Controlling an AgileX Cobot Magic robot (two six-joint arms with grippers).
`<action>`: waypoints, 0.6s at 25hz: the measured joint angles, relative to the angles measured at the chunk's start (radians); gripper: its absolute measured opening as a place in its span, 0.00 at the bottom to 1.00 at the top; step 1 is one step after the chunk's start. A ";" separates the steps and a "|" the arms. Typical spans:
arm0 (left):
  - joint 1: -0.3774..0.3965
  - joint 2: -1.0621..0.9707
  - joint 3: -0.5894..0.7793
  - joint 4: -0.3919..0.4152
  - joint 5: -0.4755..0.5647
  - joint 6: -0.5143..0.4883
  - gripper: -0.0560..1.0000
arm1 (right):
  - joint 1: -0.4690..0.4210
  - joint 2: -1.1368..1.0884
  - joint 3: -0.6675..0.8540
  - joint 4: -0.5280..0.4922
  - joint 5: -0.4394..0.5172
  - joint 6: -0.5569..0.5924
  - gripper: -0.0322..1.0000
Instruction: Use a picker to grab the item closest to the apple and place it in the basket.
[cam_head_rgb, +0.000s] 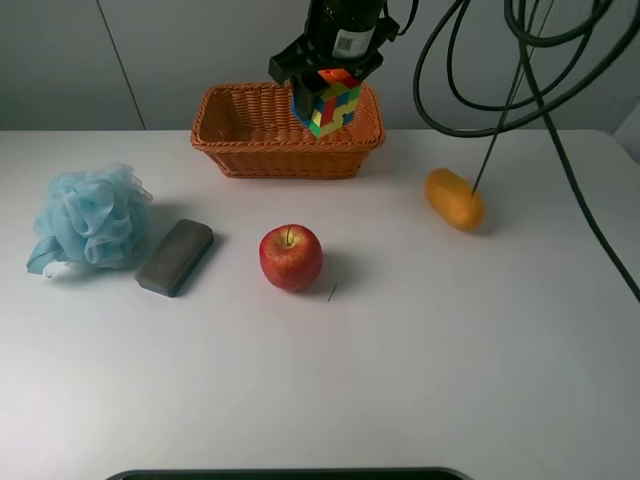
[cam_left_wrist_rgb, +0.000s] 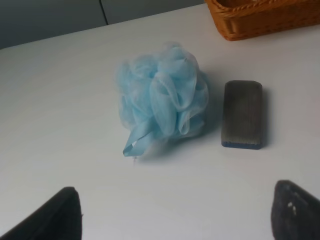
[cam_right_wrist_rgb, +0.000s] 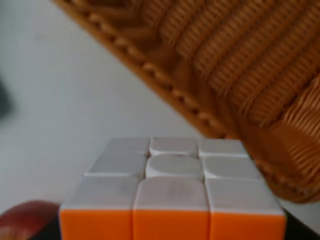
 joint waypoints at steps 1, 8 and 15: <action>0.000 0.000 0.000 0.000 0.000 0.000 0.74 | -0.013 0.034 -0.049 0.000 0.000 0.000 0.46; 0.000 0.000 0.000 0.000 0.000 0.000 0.74 | -0.101 0.172 -0.192 0.020 -0.092 0.001 0.46; 0.000 0.000 0.000 0.000 0.000 0.000 0.74 | -0.113 0.239 -0.193 0.055 -0.301 0.003 0.46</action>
